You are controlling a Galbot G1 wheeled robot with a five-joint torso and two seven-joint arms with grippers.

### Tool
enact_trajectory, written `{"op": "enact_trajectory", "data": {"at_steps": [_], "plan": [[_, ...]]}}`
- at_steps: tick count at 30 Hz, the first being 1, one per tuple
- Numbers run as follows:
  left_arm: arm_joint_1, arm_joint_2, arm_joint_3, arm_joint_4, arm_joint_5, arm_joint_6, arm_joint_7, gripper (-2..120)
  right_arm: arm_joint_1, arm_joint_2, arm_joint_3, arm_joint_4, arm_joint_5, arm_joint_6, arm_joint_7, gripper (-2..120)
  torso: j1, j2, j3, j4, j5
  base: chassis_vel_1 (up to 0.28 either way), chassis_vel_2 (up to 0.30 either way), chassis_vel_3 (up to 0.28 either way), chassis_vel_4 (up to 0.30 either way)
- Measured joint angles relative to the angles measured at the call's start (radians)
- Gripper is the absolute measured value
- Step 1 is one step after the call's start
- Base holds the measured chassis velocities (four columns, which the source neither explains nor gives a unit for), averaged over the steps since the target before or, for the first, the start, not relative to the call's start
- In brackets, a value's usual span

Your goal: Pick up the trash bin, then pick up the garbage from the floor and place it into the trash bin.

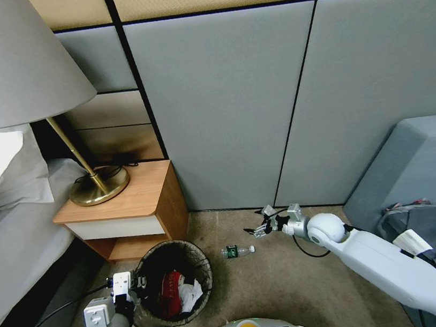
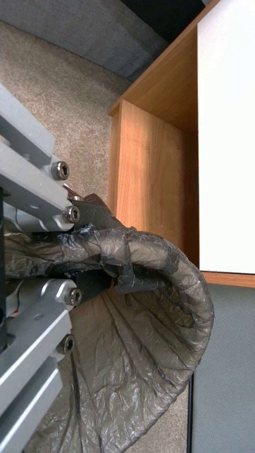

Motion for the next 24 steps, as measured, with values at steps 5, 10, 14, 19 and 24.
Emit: {"op": "enact_trajectory", "data": {"at_steps": [5, 10, 14, 19, 24], "plan": [[-0.001, -0.002, 0.000, 0.000, -0.001, 0.000, -0.001, 6, 0.080, 0.060, -0.079, -0.119, -0.061, 0.029, -0.092, 100, 0.000, 0.000, 0.000, 0.0000, 0.0001, 0.000, 0.000, 0.000, 0.000], [-0.002, -0.002, -0.002, 0.000, -0.002, 0.000, -0.001, 6, 0.124, 0.098, -0.124, -0.182, -0.092, 0.036, -0.167, 100, 0.000, 0.000, 0.000, -0.0001, 0.0002, 0.000, 0.000, 0.000, 0.000], [-0.004, -0.003, -0.001, 0.000, -0.003, 0.000, -0.001, 6, 0.148, 0.119, -0.150, -0.218, -0.113, 0.038, -0.207, 100, 0.000, 0.000, 0.000, -0.0001, 0.0000, 0.000, 0.000, 0.000, 0.000], [-0.006, -0.003, 0.000, 0.000, -0.004, 0.001, -0.001, 6, 0.163, 0.137, -0.169, -0.259, -0.133, 0.047, -0.234, 100, 0.000, 0.000, 0.000, -0.0001, 0.0006, 0.000, 0.000, 0.000, 0.000], [-0.008, -0.006, 0.000, 0.000, -0.004, 0.001, -0.001, 6, 0.190, 0.172, -0.209, -0.366, -0.204, 0.094, -0.307, 100, 0.000, 0.000, 0.000, -0.0002, 0.0002, 0.000, 0.000, 0.000, 0.000]]}}
